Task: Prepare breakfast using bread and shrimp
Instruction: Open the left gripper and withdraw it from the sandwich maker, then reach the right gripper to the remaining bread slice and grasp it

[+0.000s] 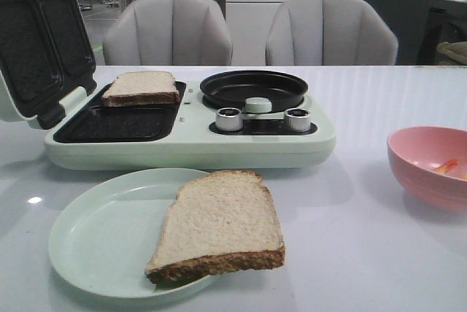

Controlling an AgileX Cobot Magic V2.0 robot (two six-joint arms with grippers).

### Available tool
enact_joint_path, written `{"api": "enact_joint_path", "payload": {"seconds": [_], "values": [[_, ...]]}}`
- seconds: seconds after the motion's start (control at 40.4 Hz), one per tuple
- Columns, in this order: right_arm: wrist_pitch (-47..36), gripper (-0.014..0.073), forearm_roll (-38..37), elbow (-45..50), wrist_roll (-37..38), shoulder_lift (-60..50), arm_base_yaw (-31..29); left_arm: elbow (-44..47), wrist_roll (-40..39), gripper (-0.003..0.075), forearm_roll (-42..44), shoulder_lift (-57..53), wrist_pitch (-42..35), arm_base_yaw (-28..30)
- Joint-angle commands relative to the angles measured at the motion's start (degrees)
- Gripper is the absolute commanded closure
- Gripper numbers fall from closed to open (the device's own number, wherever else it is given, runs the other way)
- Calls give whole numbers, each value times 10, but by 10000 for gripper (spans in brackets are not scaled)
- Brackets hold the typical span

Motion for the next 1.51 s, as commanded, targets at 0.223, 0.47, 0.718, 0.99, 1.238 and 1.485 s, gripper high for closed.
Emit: {"api": "enact_joint_path", "payload": {"seconds": [0.223,0.47,0.718,0.99,1.238,1.485], "values": [[37,625,2,-179,-2,103,0,-15,-5,84,-6,1,-52,-4],[76,625,20,-222,-2,193,0,-15,-5,84,-6,1,-52,-4],[117,567,36,-254,-2,241,2,-15,-5,84,-6,1,-53,-4],[238,67,124,-389,-2,413,81,-15,-5,84,-6,1,-53,-4],[245,71,279,-454,-3,578,144,-15,-5,84,-6,1,-53,-4],[249,71,349,-493,-9,741,167,-15,-5,84,-6,1,-53,-4]]}}
